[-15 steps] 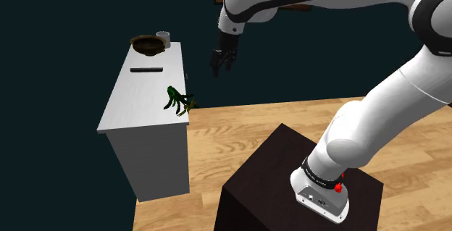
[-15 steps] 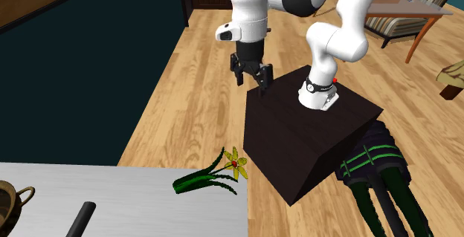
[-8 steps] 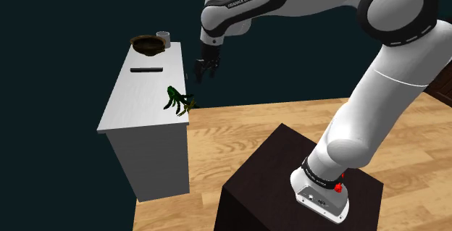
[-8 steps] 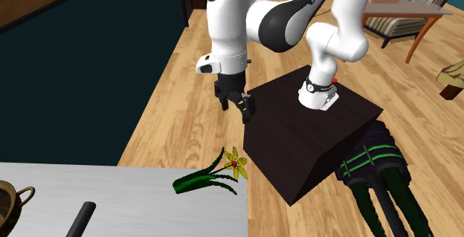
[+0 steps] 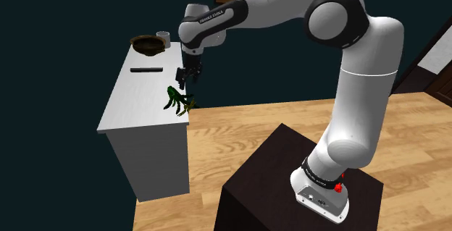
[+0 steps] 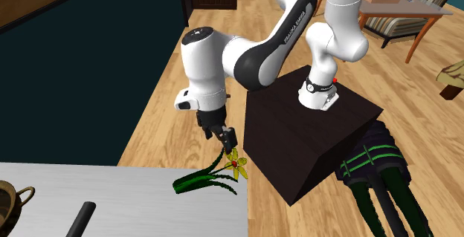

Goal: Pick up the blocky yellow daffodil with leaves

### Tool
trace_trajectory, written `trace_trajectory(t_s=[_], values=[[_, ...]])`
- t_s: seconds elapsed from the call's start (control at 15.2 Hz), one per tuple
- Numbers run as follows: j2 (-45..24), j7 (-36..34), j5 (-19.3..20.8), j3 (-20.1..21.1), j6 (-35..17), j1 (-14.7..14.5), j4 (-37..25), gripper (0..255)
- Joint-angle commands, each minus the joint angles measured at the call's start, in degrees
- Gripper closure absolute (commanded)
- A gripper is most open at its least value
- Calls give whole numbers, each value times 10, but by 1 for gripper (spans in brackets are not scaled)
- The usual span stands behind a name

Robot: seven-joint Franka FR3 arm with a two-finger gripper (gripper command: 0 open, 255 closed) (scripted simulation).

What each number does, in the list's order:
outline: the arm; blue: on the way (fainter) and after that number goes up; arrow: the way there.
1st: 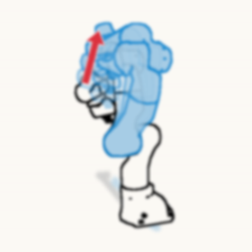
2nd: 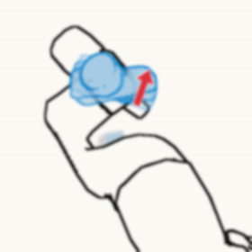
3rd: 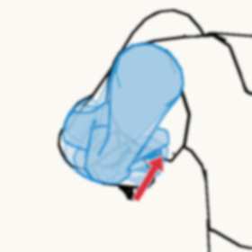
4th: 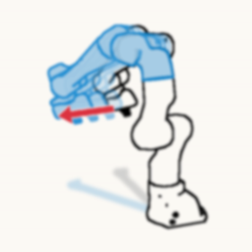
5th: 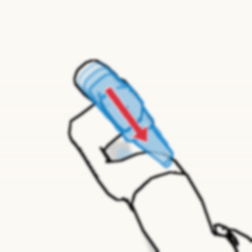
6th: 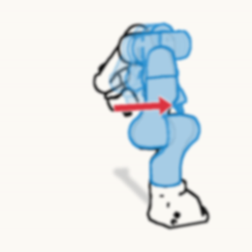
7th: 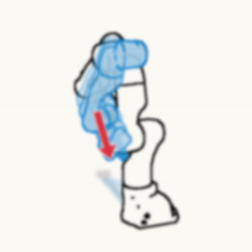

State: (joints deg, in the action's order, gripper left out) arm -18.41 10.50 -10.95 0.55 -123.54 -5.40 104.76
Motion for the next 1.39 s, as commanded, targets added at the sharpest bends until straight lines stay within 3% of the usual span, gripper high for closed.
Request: trace_trajectory(t_s=[0.0,0.59,0.66,1.32], values=[[-42,-3,0,3,-1,-3,-42,0],[-71,6,-6,5,-47,-3,-24,0],[-71,7,-6,4,-47,-3,-23,255],[-67,5,-5,4,-41,-3,-26,255]])
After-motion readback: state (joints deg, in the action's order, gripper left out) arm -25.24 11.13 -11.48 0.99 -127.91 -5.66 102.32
